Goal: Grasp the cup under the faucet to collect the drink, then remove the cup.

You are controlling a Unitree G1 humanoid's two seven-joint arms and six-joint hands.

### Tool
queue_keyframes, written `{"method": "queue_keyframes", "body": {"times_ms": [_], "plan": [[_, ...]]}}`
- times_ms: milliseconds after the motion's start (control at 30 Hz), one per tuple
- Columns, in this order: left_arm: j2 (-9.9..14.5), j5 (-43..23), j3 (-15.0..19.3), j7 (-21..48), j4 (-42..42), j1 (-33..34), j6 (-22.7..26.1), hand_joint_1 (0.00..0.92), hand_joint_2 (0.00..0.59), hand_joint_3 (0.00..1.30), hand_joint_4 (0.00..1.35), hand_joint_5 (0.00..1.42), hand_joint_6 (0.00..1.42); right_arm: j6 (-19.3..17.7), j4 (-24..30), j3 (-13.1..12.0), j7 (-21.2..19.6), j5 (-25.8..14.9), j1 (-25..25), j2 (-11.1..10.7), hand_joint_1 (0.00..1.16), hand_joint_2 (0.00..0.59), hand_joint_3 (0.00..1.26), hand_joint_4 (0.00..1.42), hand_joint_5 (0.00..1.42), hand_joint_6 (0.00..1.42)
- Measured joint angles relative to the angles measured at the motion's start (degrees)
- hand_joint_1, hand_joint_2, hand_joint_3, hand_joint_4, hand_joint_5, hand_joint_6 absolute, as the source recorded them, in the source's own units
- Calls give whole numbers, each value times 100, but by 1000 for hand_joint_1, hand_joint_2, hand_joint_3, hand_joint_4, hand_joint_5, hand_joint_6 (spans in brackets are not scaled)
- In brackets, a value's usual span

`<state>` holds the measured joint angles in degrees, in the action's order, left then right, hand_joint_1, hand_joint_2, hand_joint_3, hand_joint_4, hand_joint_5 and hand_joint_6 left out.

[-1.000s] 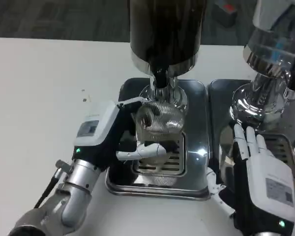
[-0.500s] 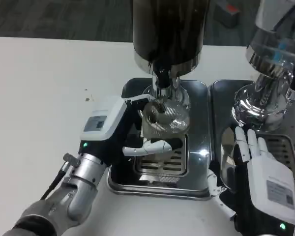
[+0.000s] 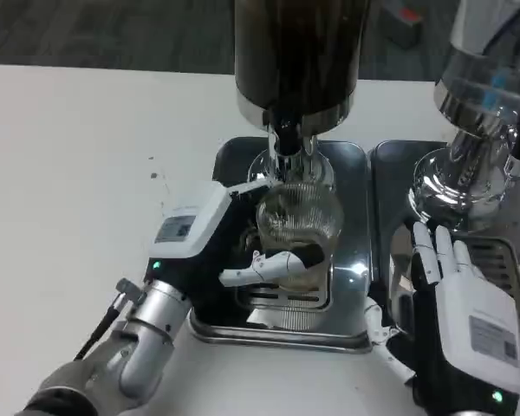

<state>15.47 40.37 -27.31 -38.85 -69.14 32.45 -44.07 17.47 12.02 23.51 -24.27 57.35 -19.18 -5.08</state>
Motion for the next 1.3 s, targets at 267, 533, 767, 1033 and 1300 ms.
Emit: {"method": "queue_keyframes", "body": {"times_ms": [267, 533, 767, 1033, 1300], "plan": [[153, -168, 218, -126, 124, -140, -174, 0, 0, 357, 391, 587, 435, -2, -27, -2, 2, -1, 62, -33, 387, 517, 62, 0, 26, 114], [478, -734, 746, 82, 435, -494, -482, 0, 8, 105, 118, 380, 243, -5, -28, -42, 159, -16, 168, -217, 367, 492, 50, 0, 1, 83], [1034, -789, 995, 130, 1198, -856, -745, 0, 43, 1, 0, 168, 88, -13, -27, -81, 402, -33, 313, -368, 294, 456, 17, 0, 0, 25], [1313, -1364, 1262, 997, 1892, -1365, -1533, 0, 67, 0, 0, 129, 86, -7, -20, -120, 813, -11, 416, -601, 281, 454, 14, 0, 0, 3], [1296, -3119, 1423, 3105, 3014, -1558, -1720, 0, 69, 0, 0, 168, 125, -13, 144, -238, 948, -13, 444, -728, 216, 450, 5, 0, 0, 25]]}}
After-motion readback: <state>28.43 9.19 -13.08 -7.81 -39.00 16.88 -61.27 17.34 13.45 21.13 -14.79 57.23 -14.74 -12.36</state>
